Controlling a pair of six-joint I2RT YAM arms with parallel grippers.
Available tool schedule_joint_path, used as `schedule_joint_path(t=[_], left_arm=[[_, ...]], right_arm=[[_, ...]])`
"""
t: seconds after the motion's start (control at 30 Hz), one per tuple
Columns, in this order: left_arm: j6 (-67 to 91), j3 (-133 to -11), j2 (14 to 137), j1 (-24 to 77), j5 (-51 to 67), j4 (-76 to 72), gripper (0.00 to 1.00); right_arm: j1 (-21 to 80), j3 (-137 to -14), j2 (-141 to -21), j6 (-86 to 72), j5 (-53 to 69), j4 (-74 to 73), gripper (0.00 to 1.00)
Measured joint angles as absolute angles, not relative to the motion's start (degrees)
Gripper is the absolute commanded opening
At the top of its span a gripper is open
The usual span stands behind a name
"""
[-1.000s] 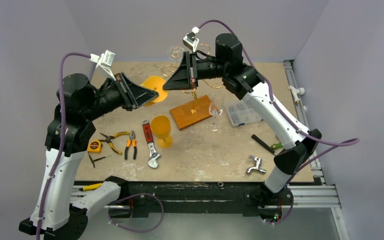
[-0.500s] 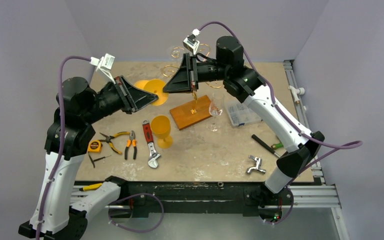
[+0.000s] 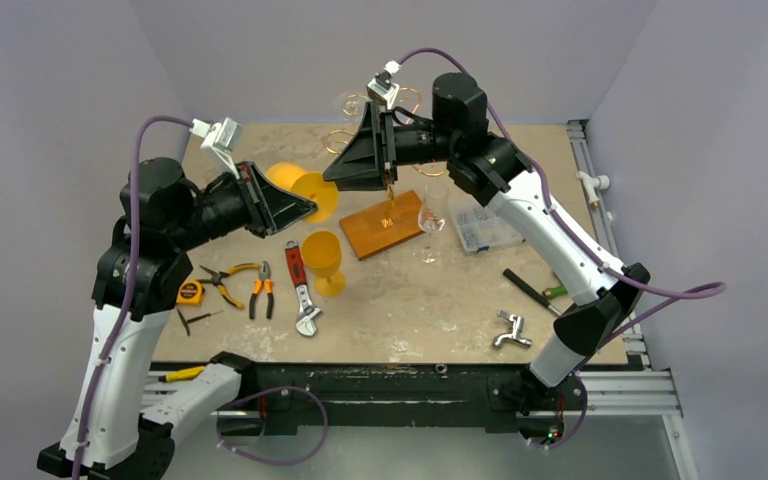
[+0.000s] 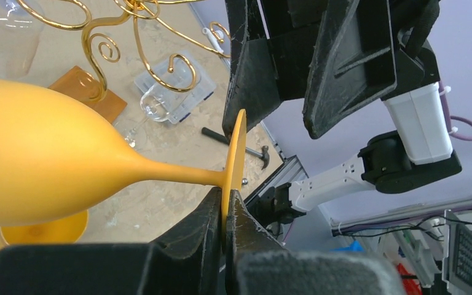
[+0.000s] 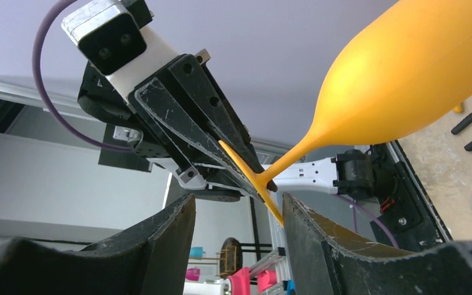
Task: Take the wine glass off the wine glass rack
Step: Place the wine glass at the center of the board.
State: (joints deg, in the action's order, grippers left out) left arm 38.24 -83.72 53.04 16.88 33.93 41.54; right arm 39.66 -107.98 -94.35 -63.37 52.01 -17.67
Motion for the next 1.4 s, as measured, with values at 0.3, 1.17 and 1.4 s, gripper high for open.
schedule_joint_path(t=[0.3, 1.17, 1.4], left_arm=[[29.8, -83.22, 51.96, 17.02, 37.34, 41.6, 0.0], [-0.91, -79.75, 48.36, 25.91, 41.67, 35.86, 0.0], [-2.76, -79.75, 49.87, 26.55, 40.27, 34.63, 0.0]], right_arm=[[39.57, -107.85, -94.35, -64.12, 49.67, -21.3, 0.54], [40.07, -107.9, -94.35, -66.87, 47.72, -23.75, 0.54], [40.51, -107.9, -94.35, -67.18, 47.79, -23.57, 0.49]])
